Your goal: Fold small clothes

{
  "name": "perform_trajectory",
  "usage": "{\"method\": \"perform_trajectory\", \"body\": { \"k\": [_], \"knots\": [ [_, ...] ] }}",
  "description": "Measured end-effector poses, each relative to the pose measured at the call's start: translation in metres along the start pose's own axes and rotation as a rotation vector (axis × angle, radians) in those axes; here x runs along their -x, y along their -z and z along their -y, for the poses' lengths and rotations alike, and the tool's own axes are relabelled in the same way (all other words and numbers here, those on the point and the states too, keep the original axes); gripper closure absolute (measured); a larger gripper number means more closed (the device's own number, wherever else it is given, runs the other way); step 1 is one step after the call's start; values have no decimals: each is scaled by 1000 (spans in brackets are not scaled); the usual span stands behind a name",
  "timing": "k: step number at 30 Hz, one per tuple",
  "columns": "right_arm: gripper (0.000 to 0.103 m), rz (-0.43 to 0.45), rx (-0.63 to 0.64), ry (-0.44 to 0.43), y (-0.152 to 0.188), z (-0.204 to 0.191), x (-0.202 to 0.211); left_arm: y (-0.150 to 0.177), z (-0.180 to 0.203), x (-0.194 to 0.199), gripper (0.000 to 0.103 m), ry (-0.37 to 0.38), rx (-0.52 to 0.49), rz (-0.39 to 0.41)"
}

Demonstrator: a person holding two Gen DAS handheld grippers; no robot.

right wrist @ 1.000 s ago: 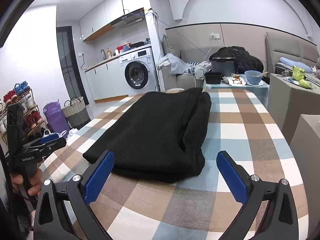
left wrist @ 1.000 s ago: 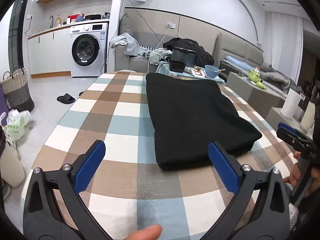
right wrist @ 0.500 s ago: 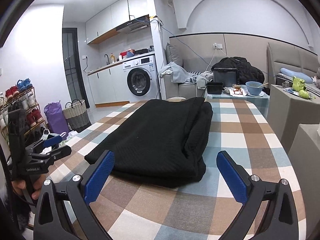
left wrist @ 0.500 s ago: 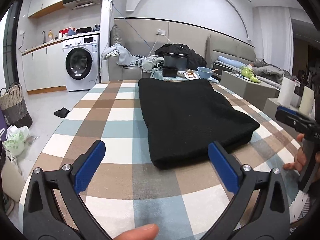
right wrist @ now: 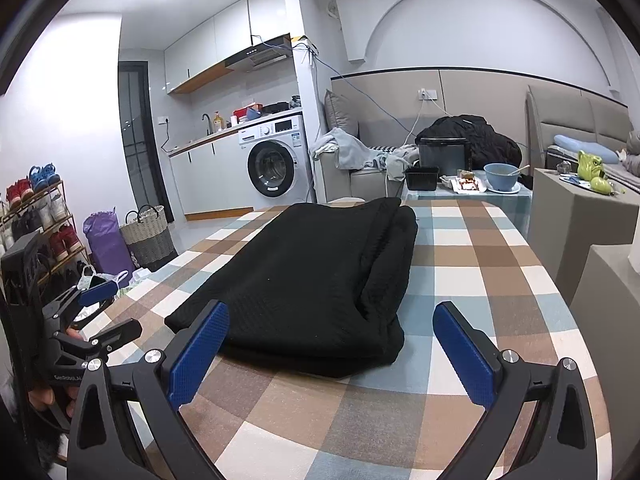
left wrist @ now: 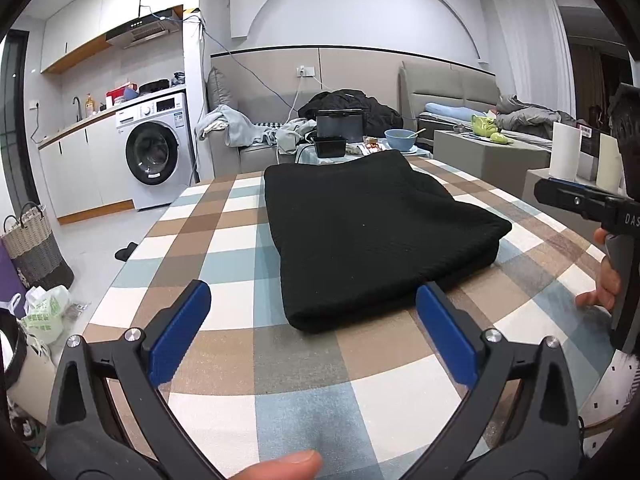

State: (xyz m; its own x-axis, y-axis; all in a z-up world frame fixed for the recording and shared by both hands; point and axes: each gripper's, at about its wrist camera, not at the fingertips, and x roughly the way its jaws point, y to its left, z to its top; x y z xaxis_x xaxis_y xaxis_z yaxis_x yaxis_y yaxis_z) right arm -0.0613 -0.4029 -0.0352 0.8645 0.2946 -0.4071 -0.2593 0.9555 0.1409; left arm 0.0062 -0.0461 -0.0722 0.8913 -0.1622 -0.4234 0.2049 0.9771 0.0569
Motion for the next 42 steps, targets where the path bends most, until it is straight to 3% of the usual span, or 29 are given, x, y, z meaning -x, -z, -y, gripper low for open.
{"method": "perform_trajectory", "body": {
  "k": [42],
  "knots": [
    [0, -15, 27, 8, 2, -9, 0, 1, -6, -2, 1, 0, 25, -10]
  ]
}}
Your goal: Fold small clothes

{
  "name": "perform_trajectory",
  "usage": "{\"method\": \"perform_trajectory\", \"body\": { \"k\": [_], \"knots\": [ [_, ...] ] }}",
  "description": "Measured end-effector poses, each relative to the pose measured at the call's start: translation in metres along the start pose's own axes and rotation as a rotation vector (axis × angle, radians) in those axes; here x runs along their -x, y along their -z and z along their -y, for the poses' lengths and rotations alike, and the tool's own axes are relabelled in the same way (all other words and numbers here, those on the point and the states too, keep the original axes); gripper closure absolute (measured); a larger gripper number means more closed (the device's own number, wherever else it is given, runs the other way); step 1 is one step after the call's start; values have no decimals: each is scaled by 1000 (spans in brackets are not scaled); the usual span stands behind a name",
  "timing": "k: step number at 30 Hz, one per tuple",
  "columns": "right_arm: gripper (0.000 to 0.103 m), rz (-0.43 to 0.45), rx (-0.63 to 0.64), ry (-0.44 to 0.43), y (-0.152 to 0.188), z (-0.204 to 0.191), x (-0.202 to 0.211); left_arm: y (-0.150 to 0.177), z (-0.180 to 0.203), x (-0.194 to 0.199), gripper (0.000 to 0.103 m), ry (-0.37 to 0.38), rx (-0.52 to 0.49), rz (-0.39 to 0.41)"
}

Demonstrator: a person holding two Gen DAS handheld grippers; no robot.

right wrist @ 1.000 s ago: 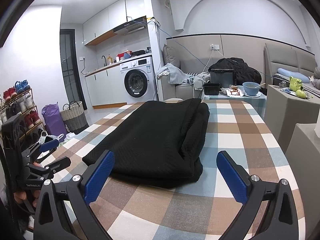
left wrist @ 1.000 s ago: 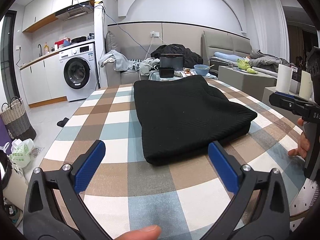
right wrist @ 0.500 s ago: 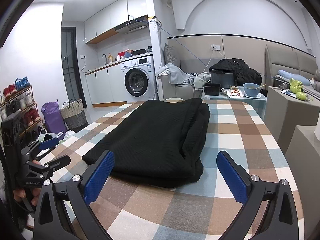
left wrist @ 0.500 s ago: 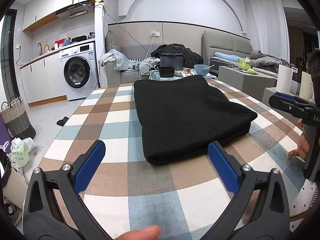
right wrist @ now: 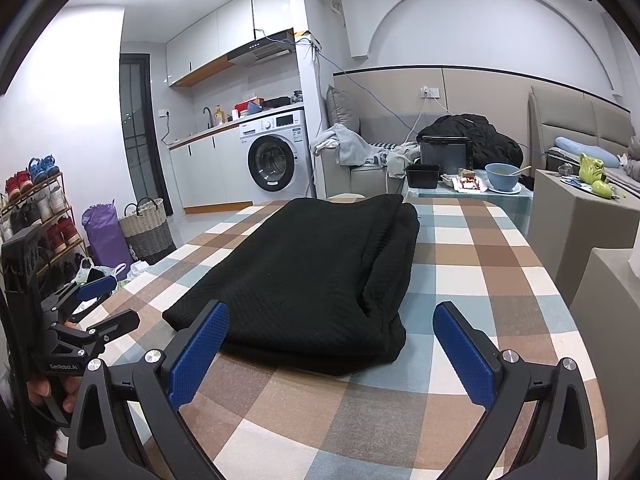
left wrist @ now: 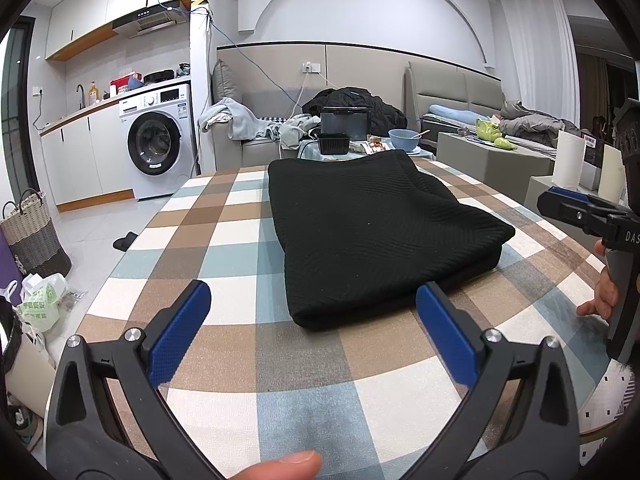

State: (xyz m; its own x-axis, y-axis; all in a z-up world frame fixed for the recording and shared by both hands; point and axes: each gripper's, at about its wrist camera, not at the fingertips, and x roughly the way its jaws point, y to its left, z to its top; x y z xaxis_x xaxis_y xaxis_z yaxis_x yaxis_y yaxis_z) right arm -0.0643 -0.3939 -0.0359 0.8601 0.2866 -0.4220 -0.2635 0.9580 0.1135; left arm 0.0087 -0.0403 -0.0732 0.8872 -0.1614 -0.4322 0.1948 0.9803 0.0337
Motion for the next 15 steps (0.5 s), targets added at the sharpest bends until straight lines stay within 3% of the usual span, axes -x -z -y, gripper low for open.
{"method": "perform_trajectory", "body": {
  "k": [15],
  "knots": [
    [0, -6, -13, -5, 0, 3, -1, 0, -1, 0, 1, 1, 2, 0]
  ]
}}
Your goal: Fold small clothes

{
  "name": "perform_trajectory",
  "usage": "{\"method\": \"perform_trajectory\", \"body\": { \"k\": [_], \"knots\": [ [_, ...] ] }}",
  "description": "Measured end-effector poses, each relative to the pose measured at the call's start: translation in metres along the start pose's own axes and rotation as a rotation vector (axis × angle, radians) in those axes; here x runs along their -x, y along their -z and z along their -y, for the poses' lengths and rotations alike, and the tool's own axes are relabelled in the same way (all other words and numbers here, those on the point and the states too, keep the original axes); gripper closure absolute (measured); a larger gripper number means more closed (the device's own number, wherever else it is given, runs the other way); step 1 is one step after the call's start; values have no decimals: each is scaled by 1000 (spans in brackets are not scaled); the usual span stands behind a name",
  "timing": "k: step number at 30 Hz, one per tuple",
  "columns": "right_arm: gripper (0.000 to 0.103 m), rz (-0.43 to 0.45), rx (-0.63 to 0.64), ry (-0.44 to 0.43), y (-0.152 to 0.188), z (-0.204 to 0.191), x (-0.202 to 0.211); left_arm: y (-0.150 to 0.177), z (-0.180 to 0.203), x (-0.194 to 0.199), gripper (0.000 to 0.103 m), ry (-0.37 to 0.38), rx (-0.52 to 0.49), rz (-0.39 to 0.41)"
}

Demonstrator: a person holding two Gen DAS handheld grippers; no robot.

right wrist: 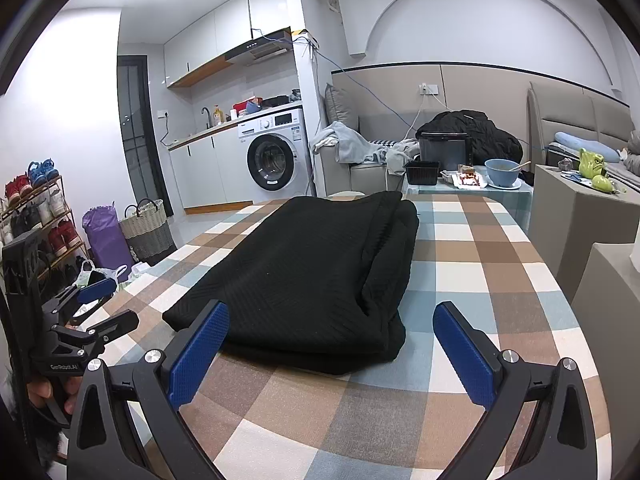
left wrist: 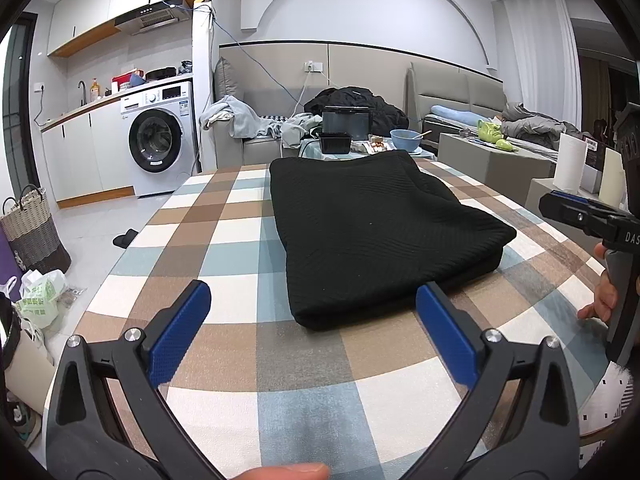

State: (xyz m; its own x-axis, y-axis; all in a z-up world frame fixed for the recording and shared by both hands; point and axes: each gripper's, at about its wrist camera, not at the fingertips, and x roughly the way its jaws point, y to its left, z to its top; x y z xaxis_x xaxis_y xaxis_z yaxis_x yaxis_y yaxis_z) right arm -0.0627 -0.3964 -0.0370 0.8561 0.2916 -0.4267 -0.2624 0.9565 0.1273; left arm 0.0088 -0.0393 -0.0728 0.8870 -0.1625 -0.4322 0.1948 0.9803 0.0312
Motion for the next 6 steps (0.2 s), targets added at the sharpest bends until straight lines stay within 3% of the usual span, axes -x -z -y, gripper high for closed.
{"method": "perform_trajectory", "body": {
  "k": [6],
  "knots": [
    [0, -1, -1, -1, 0, 0, 0, 0, -1, 0, 1, -1, 5, -4]
  ]
}}
